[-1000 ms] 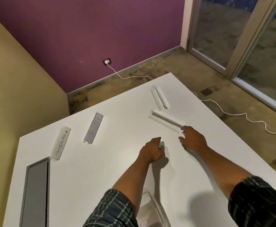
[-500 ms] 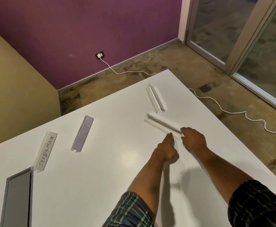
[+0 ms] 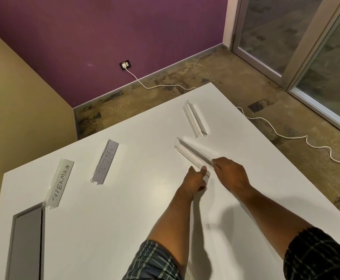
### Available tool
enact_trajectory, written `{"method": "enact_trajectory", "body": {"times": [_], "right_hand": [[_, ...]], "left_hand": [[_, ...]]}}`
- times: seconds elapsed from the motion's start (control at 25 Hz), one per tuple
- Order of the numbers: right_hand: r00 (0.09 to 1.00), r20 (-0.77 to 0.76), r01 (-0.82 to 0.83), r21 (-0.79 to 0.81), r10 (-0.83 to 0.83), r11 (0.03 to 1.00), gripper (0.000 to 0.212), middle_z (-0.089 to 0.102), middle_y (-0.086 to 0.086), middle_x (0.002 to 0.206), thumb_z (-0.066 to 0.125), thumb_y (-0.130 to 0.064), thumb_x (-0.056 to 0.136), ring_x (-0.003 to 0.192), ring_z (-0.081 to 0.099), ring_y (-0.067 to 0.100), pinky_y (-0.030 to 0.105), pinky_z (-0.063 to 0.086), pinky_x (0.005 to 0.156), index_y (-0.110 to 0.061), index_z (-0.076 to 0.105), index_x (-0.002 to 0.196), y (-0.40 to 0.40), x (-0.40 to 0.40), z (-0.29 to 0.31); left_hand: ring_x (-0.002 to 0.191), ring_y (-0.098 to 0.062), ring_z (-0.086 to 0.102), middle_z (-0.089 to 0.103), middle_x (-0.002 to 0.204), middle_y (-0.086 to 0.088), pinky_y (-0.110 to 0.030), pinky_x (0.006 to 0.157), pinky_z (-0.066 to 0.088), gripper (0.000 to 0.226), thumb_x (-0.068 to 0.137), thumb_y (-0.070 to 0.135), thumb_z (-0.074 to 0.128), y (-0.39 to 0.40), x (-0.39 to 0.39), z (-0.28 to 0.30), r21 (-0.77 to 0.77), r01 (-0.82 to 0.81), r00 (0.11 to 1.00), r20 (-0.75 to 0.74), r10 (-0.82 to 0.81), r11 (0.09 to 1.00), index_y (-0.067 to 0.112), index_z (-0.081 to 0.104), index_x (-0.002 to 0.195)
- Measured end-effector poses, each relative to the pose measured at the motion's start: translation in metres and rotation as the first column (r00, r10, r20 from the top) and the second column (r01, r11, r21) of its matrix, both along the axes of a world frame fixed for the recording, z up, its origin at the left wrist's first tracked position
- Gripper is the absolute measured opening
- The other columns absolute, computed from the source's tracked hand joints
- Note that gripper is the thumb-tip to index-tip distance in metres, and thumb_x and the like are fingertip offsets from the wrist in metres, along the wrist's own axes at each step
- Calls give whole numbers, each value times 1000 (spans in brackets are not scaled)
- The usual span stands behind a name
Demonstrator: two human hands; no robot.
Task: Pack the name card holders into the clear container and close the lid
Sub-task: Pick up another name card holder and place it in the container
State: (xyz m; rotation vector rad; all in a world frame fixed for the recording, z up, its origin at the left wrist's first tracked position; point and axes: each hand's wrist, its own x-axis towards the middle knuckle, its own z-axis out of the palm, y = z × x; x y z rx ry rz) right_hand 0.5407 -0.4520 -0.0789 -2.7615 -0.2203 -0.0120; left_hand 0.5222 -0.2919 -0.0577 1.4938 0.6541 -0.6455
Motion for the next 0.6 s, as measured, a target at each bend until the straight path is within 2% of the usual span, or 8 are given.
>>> {"method": "enact_trajectory", "body": {"times": [0.08, 0.12, 0.2, 0.28, 0.36, 0.44, 0.48, 0.6], "right_hand": [[972, 181, -146, -46, 152, 988, 20, 72, 0, 101, 56, -21, 100, 83, 70, 24, 31, 55, 64, -18, 72, 111, 15, -14, 9], [939, 249, -234, -51, 239, 971, 15, 72, 0, 95, 62, -18, 96, 78, 70, 24, 31, 54, 59, -17, 73, 107, 24, -21, 13], [874, 288, -394, -55, 392, 917, 13, 69, 1, 87, 70, -13, 88, 71, 67, 25, 33, 53, 52, -15, 72, 102, 43, -33, 21], [816, 305, -490, -85, 491, 868, 9, 65, 2, 78, 74, -12, 84, 64, 63, 25, 36, 50, 47, -14, 71, 93, 65, -50, 32], [751, 337, -561, -126, 567, 818, 9, 60, 2, 72, 76, -11, 81, 58, 59, 26, 37, 48, 43, -14, 67, 83, 84, -69, 43], [678, 361, -632, -158, 640, 759, 8, 59, 3, 71, 74, -12, 82, 56, 58, 27, 37, 47, 42, -14, 65, 80, 100, -89, 53], [632, 380, -666, -178, 675, 724, 7, 59, 3, 71, 70, -14, 85, 56, 58, 27, 36, 47, 42, -13, 65, 80, 106, -96, 57], [529, 425, -707, -258, 734, 659, 19, 61, 3, 71, 58, -26, 91, 55, 57, 24, 31, 42, 41, -15, 66, 78, 122, -118, 77]], "left_hand": [[72, -27, 63, 61, 93, -12, -43, 74, 61, 51, 98, 49, 56, 19, -9, 9, -189, -198, 980, -45, 193, 962, 3, 49, 121], [69, -28, 63, 63, 89, -15, -39, 67, 60, 51, 99, 49, 54, 31, -15, 16, -233, -244, 970, -49, 240, 941, 1, 55, 115], [63, -29, 62, 65, 89, -22, -33, 55, 57, 48, 101, 43, 54, 54, -29, 27, -253, -283, 959, -52, 279, 925, -3, 60, 115], [64, -31, 66, 65, 97, -25, -33, 50, 57, 40, 102, 32, 56, 79, -49, 42, -235, -321, 947, -57, 316, 918, -3, 60, 121], [73, -35, 69, 65, 99, -24, -39, 54, 60, 31, 103, 25, 54, 101, -72, 53, -196, -302, 953, -37, 301, 933, 0, 62, 119], [83, -39, 68, 67, 102, -26, -47, 69, 63, 29, 102, 23, 51, 120, -95, 63, -158, -252, 967, -11, 254, 955, 3, 64, 119], [83, -39, 68, 68, 102, -26, -45, 71, 63, 29, 101, 22, 51, 128, -106, 66, -133, -231, 972, -1, 233, 964, 4, 64, 118], [72, -34, 70, 69, 92, -19, -35, 61, 60, 21, 96, 21, 52, 147, -140, 80, -74, -214, 976, 26, 217, 974, 9, 66, 106]]}}
